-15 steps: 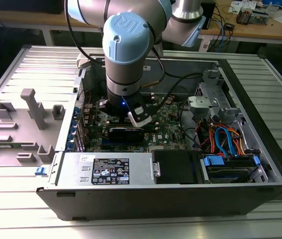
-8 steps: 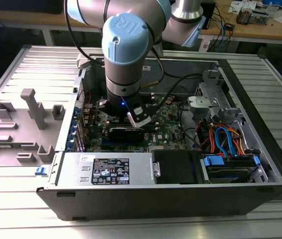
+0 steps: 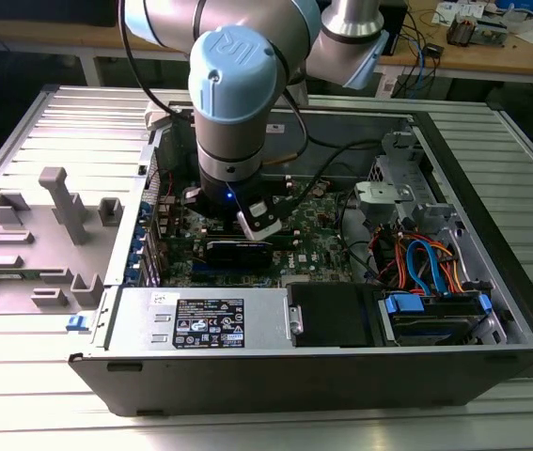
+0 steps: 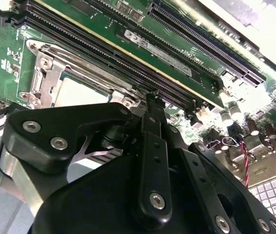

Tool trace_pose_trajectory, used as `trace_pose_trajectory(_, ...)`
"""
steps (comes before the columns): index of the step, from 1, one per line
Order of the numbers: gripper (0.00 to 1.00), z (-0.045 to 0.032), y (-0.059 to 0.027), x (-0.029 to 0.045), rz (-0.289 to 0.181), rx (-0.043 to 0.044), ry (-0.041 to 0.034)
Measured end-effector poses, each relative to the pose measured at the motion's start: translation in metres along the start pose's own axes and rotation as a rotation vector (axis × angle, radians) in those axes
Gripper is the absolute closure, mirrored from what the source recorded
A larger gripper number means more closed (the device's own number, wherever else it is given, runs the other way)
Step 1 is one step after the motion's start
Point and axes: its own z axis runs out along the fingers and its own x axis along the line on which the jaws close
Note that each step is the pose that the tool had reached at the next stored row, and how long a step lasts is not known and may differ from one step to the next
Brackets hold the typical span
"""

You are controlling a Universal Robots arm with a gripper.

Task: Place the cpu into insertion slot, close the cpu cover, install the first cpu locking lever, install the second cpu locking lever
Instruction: 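Install the second cpu locking lever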

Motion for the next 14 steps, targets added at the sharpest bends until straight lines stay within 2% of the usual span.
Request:
trace_pose_trajectory(8, 0.89, 0.0039, -0.0008, 0.0004, 0.007, -0.0031, -0.002)
trace_pose_trajectory(14, 0.89, 0.0032, -0.0005, 0.0004, 0.007, -0.0021, -0.0024)
